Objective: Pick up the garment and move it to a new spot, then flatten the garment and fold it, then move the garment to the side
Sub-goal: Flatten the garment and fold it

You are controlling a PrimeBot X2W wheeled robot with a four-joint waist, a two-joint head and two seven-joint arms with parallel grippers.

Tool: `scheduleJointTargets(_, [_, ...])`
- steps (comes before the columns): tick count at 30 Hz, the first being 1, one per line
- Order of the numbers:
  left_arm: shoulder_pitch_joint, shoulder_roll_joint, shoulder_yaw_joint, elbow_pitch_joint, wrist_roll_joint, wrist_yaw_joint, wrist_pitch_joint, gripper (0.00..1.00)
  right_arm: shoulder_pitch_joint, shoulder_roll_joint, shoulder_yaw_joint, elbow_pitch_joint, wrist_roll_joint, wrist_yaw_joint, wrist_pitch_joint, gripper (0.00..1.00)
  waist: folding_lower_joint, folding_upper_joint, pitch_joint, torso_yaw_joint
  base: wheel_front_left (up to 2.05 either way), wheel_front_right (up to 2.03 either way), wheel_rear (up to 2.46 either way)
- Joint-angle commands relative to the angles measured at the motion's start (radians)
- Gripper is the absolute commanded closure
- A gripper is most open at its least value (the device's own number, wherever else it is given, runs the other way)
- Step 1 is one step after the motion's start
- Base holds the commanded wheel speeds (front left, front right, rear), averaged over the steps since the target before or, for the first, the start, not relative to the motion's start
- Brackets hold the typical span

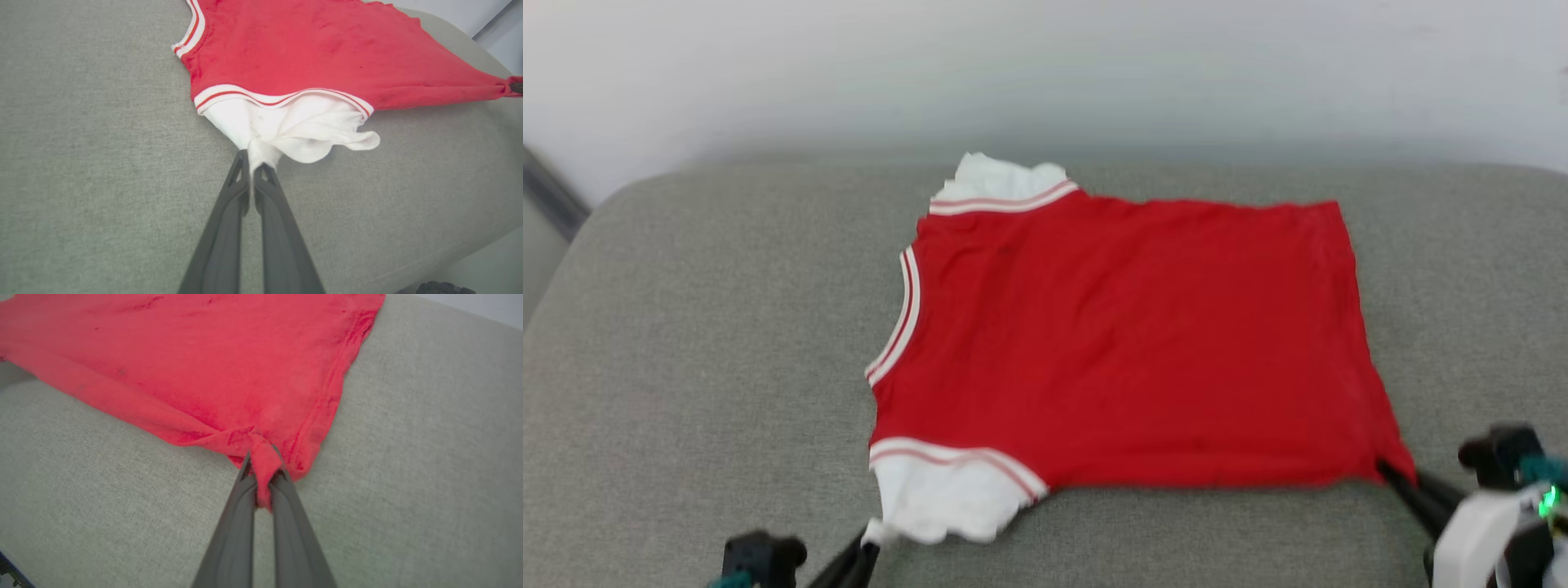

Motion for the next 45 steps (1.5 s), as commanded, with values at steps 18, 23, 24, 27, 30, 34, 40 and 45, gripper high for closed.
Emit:
scheduleJointTargets(18, [0.132,0.058,-0.025,-0.108,-0.03,0.04,0.022,1.0,0.424,0.027,-0.349,-0.325,-0.09,0.0,0.18,1.0,0.0004,0.0,-0.06,0.003,0.0,0.0,0.0])
scheduleJointTargets(23, [-0.004,0.067,-0.016,-0.087,0.025,0.002,0.061,1.0,0.401,0.054,-0.426,-0.394,-0.119,0.0,0.225,1.0,0.0004,0.0,-0.03,0.0,0.0,0.0,0.0])
scheduleJointTargets(24, [-0.034,0.065,-0.011,-0.086,0.035,-0.004,0.069,1.0,0.396,0.056,-0.439,-0.408,-0.124,0.0,0.23,1.0,0.0004,0.0,-0.02,-0.002,0.0,0.0,0.0])
scheduleJointTargets(27, [-0.126,0.066,0.004,-0.067,0.053,-0.03,0.098,1.0,0.373,0.068,-0.472,-0.442,-0.138,0.0,0.251,1.0,0.0004,0.0,0.023,-0.014,0.0,0.0,0.0])
scheduleJointTargets(30, [-0.179,0.053,0.02,-0.042,0.05,-0.048,0.103,1.0,0.349,0.08,-0.49,-0.458,-0.145,0.0,0.261,1.0,0.0004,0.0,0.058,-0.022,0.0,0.0,0.0])
scheduleJointTargets(34, [-0.282,0.025,0.04,0.017,0.061,-0.084,0.108,1.0,0.289,0.109,-0.517,-0.467,-0.154,0.0,0.268,1.0,0.0004,0.0,0.134,-0.038,0.0,0.0,0.0])
scheduleJointTargets(40, [-0.413,-0.015,0.043,0.131,0.097,-0.13,0.11,1.0,0.176,0.135,-0.527,-0.423,-0.166,0.0,0.278,1.0,0.0004,0.0,0.241,-0.053,0.0,0.0,0.0])
scheduleJointTargets(45, [-0.485,-0.062,0.034,0.27,0.09,-0.182,0.121,1.0,0.089,0.15,-0.497,-0.341,-0.166,0.0,0.288,1.0,0.0004,0.0,0.294,-0.056,0.0,0.0,0.0])
